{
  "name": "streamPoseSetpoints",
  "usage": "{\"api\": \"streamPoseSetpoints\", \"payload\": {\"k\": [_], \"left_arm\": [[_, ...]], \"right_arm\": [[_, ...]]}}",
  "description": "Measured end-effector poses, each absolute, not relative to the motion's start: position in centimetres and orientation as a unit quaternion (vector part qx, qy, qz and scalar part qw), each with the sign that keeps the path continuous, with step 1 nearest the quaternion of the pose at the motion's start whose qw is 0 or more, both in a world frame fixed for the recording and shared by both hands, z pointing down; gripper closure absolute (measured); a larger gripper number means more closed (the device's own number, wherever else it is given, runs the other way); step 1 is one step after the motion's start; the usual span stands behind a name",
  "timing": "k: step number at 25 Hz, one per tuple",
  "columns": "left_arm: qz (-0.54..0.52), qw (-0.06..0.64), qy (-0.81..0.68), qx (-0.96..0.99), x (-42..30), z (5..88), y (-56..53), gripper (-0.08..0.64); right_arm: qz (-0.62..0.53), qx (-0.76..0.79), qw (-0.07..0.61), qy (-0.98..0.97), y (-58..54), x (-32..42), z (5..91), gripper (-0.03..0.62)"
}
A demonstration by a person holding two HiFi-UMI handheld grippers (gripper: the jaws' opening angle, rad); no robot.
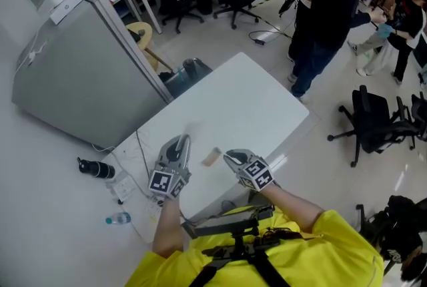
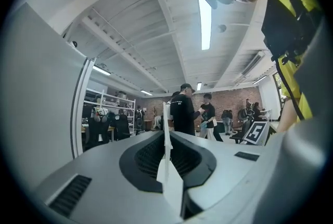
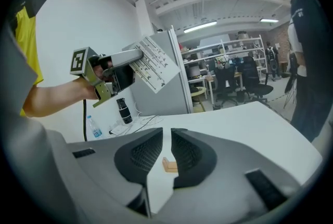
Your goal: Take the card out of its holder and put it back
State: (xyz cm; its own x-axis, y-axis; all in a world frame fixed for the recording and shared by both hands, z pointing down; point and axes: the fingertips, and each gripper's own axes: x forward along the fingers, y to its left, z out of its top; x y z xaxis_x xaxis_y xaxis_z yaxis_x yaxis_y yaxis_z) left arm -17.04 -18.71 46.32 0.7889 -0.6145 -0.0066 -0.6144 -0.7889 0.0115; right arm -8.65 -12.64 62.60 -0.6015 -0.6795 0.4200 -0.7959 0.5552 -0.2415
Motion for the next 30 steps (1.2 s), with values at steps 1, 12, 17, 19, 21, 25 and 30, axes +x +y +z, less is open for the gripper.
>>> {"api": "streamPoseSetpoints", "payload": {"k": [1,12,17,19,21,25,30], "left_arm": [[-0.005,0.005,-0.327,0.945,-17.1,46.4,-18.8,0.544],[-0.013,0.019,-0.331,0.943,-17.9,47.1,-18.9,0.545],[0.002,0.030,-0.338,0.941,-18.4,47.8,-18.5,0.545],[0.018,0.035,-0.335,0.942,-18.5,48.7,-18.5,0.545],[0.036,0.041,-0.322,0.945,-18.3,50.5,-19.1,0.545],[0.085,0.070,-0.291,0.950,-17.8,56.1,-20.0,0.545],[0.149,0.100,-0.250,0.952,-17.4,63.2,-20.1,0.545]], "right_arm": [[0.205,0.426,0.142,-0.870,-12.8,-8.6,62.7,0.537],[0.206,0.438,0.150,-0.862,-13.2,-8.6,63.6,0.537],[0.201,0.440,0.149,-0.862,-13.1,-9.1,63.5,0.537],[0.202,0.436,0.150,-0.864,-12.7,-9.3,63.5,0.537],[0.202,0.435,0.150,-0.864,-12.6,-9.2,63.4,0.537],[0.218,0.436,0.162,-0.858,-11.5,-8.8,65.0,0.537],[0.239,0.437,0.174,-0.850,-10.4,-8.6,67.1,0.537]]}}
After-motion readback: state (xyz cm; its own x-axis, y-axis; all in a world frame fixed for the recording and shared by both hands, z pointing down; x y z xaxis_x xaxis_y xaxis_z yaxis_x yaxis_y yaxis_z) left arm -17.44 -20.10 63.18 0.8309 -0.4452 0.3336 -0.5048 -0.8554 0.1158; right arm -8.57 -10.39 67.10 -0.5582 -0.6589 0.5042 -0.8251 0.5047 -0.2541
